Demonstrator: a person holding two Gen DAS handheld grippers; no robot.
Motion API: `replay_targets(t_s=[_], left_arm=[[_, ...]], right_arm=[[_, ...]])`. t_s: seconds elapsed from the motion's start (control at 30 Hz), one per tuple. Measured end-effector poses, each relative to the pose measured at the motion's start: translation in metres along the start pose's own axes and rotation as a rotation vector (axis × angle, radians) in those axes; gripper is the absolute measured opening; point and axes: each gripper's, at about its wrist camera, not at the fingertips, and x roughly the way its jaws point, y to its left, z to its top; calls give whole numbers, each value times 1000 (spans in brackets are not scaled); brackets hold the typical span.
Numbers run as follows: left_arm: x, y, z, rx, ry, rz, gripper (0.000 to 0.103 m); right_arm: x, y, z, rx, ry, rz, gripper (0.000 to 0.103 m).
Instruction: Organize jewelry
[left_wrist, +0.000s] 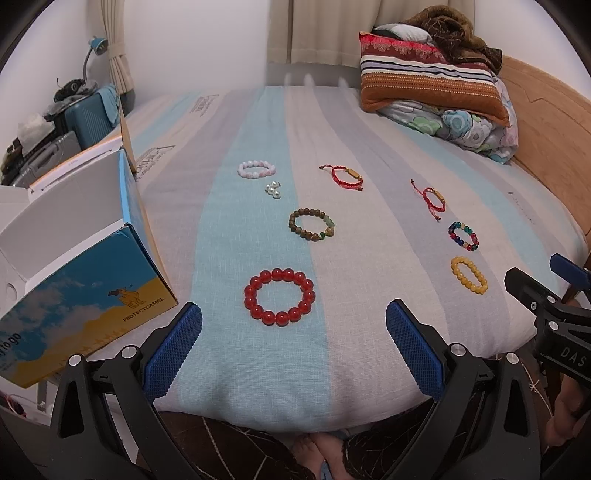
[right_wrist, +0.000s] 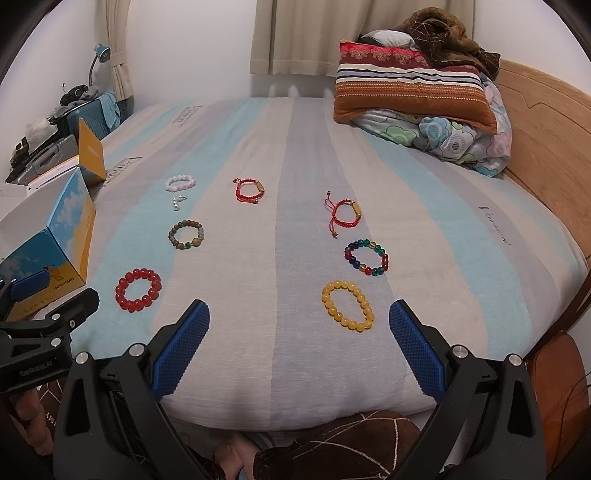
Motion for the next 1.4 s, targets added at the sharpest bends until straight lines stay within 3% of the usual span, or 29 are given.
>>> replay_targets(t_s=[0.33, 0.57, 0.77, 1.1, 1.4], left_arm=[[2, -2, 1, -2, -2, -1, 97], [30, 3, 4, -7, 33, 2, 97], [58, 5, 3, 5, 62, -4, 97], [102, 1, 6, 27, 101, -79, 97], [133, -1, 0, 56, 126, -30, 97]], right_arm=[[-1, 1, 2, -8, -8, 4, 94], [13, 4, 7, -58, 15, 13, 94], [39, -5, 8, -80, 64, 7, 94], [88, -39, 5, -62, 158, -19, 94], [131, -56, 0, -36, 236, -20, 94]])
